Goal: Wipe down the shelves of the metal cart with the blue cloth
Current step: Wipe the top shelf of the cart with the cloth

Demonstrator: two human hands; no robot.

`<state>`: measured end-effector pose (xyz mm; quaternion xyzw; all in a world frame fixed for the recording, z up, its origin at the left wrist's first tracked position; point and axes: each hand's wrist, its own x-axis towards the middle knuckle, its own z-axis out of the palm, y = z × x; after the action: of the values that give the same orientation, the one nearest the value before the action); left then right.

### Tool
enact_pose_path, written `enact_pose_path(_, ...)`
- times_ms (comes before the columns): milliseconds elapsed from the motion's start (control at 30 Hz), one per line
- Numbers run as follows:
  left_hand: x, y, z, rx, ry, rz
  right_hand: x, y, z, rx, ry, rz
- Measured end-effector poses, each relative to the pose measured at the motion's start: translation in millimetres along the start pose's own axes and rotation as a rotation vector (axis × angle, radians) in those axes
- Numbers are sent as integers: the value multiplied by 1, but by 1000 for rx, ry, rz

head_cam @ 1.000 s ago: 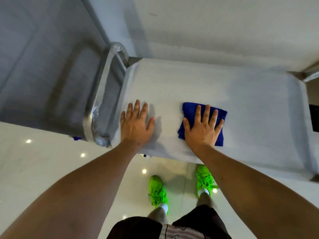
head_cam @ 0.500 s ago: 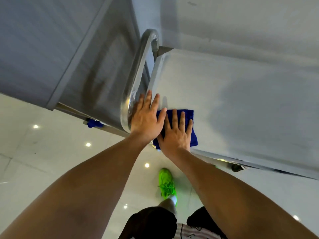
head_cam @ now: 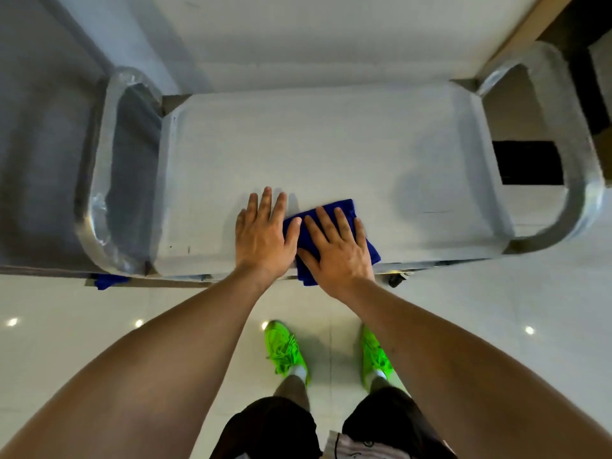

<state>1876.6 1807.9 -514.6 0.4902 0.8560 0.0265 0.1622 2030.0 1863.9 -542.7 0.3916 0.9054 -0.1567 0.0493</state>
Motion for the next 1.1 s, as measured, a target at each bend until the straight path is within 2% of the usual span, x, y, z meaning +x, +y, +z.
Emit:
enact_pose_path(233, -4, 125, 37, 63, -63, 174, -46, 157, -25, -14, 35, 269)
enact_pose_path(400, -10, 178, 62, 120, -55, 205, -59, 218, -32, -10, 73, 316)
enact_pose_path(567, -27, 193, 75, 110, 7, 154, -62, 223, -30, 11, 97, 278)
enact_pose_path(833, -58, 159, 74, 151, 7, 95, -77, 217, -29, 5, 98, 297)
enact_pose_path(1000, -88, 137, 75, 102, 30, 102, -102, 184, -20, 45, 115, 397)
enact_pose_path(1100, -115, 114, 77, 42, 50, 93, -120, 158, -11, 168, 192, 397)
